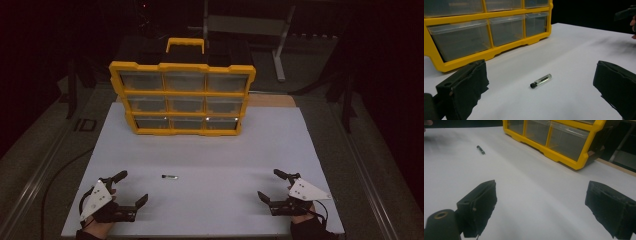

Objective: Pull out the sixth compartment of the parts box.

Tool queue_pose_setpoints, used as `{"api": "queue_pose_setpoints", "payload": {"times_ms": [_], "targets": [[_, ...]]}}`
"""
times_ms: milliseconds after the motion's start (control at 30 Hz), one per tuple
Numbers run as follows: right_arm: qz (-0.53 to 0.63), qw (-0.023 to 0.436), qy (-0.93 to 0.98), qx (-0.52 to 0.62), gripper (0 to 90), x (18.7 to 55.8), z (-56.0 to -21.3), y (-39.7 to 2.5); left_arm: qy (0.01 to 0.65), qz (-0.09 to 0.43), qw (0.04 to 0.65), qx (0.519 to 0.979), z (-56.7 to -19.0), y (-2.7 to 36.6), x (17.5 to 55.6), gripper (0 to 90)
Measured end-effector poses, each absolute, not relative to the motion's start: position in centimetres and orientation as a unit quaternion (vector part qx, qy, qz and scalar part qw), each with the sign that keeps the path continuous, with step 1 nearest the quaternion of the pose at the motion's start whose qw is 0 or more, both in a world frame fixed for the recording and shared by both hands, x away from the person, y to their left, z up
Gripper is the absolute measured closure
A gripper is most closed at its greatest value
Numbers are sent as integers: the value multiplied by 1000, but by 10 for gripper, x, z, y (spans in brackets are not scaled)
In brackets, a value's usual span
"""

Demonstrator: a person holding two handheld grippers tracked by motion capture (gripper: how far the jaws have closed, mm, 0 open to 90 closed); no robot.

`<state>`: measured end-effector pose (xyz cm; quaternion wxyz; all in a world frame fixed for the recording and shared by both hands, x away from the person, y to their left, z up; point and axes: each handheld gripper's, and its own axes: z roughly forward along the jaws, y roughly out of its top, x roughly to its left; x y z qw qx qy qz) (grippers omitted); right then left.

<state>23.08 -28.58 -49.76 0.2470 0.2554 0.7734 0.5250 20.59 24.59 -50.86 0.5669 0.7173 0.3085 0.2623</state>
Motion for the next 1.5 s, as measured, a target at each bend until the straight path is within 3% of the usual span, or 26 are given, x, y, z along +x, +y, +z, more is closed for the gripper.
{"api": "queue_pose_setpoints", "payload": {"times_ms": [667,1500], "targets": [[515,259,787,220,102,227,-449,-279,311,266,572,711,-507,248,205,0],[518,286,792,150,86,265,-384,-250,308,266,575,709,-507,247,204,0]]}}
